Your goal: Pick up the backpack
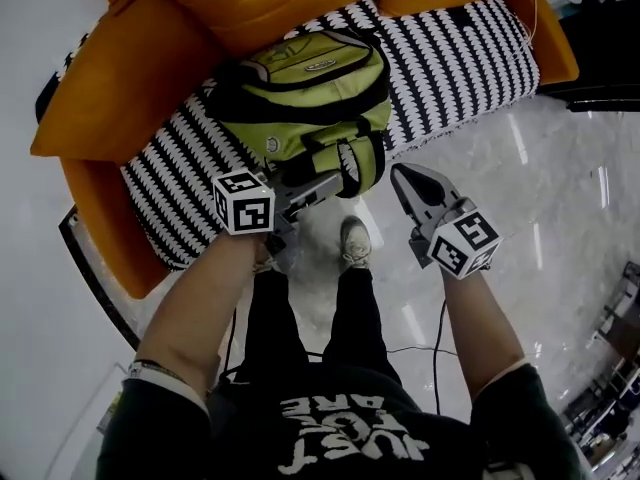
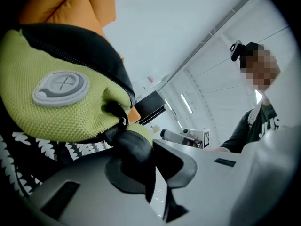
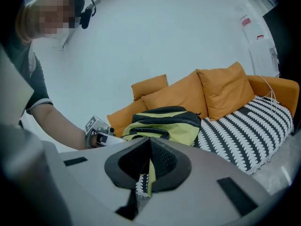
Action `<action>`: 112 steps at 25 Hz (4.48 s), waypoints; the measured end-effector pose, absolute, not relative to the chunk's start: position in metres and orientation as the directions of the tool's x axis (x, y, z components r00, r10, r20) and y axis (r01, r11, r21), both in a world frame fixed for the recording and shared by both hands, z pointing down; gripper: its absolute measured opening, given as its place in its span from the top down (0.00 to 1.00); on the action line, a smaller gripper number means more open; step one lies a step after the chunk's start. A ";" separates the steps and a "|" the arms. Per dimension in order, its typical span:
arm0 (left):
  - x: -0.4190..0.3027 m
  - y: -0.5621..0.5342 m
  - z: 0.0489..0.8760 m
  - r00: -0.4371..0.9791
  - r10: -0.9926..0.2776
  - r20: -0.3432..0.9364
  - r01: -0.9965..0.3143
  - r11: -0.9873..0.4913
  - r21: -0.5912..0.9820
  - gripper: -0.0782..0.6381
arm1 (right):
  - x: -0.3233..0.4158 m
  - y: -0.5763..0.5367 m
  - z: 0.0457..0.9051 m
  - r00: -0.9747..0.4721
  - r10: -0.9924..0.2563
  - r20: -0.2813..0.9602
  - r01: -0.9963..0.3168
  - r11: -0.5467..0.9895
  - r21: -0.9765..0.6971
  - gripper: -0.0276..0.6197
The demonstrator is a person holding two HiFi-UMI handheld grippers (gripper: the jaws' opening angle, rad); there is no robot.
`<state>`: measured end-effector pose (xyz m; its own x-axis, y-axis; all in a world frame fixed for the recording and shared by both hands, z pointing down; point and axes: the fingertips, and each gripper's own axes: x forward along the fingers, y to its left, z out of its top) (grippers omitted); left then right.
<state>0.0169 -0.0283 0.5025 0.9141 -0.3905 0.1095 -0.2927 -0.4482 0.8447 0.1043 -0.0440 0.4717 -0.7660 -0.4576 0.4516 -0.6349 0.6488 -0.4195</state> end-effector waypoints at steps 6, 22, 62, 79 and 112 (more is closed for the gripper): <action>0.012 -0.052 0.439 0.904 -0.426 0.039 -0.269 -0.494 0.827 0.82 | 0.112 -0.058 0.429 -0.745 -0.503 0.438 -0.663 0.633 -0.399 0.91; -0.044 -0.147 0.251 0.816 -0.575 -0.067 -0.313 -0.537 0.783 0.82 | 0.134 -0.104 0.279 -0.702 -0.610 0.367 -0.710 0.635 -0.304 0.91; -0.083 -0.125 -0.250 0.786 -0.571 -0.237 -0.505 -0.814 0.286 0.82 | 0.141 -0.175 -0.172 -0.708 -0.706 0.017 -0.705 0.705 -0.078 0.91; -0.080 -0.121 -0.253 0.764 -0.614 -0.197 -0.581 -0.788 0.204 0.82 | 0.138 -0.179 -0.201 -0.721 -0.693 0.011 -0.692 0.718 -0.075 0.91; -0.081 -0.125 -0.250 0.764 -0.615 -0.198 -0.575 -0.787 0.224 0.82 | 0.128 -0.178 -0.190 -0.718 -0.695 0.043 -0.696 0.717 -0.023 0.92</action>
<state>-0.0810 -0.1249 -0.2499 0.7637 -0.6145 -0.1979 -0.5752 -0.7868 0.2237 0.1280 -0.1780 -0.1900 -0.7177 -0.6950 0.0426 -0.6962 0.7175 -0.0231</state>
